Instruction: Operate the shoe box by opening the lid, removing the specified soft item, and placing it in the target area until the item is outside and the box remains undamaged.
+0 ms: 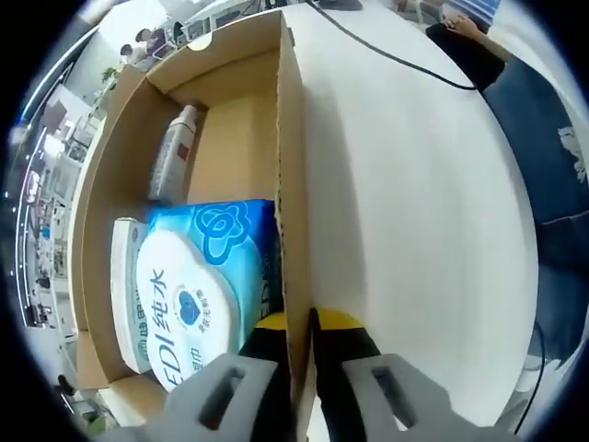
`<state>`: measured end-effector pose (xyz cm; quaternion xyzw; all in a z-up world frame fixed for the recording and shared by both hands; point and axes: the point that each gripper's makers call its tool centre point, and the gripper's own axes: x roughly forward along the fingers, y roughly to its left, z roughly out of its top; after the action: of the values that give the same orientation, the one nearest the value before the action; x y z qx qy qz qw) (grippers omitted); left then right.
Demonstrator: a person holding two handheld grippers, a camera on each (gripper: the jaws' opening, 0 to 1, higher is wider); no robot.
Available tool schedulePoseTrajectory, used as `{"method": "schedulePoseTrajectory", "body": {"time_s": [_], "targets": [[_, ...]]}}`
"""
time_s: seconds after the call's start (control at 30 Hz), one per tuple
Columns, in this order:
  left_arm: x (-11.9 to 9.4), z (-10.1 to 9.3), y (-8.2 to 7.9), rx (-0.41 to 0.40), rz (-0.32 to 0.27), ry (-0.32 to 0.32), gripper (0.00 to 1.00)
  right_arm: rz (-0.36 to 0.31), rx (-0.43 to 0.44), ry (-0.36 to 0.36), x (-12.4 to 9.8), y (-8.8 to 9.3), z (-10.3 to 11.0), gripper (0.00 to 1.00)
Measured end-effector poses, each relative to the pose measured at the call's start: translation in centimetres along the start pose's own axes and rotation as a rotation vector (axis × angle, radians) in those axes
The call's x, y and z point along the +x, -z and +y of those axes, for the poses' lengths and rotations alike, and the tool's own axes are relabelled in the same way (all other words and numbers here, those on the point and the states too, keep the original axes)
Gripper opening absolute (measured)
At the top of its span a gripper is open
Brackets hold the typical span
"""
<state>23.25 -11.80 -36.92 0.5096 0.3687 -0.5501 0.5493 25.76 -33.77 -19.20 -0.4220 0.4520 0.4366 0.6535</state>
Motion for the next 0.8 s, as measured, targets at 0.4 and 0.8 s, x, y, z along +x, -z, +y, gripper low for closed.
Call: {"method": "schedulePoseTrajectory", "body": {"time_s": [0.4, 0.8], "targets": [[-0.1, 0.0, 0.0, 0.000, -0.001, 0.002, 0.02, 0.034, -0.002, 0.000, 0.0, 3.7, -1.4, 0.61], [-0.1, 0.0, 0.0, -0.002, -0.001, -0.015, 0.03, 0.069, -0.060, -0.013, 1.2, 5.8, -2.6, 0.61]]}}
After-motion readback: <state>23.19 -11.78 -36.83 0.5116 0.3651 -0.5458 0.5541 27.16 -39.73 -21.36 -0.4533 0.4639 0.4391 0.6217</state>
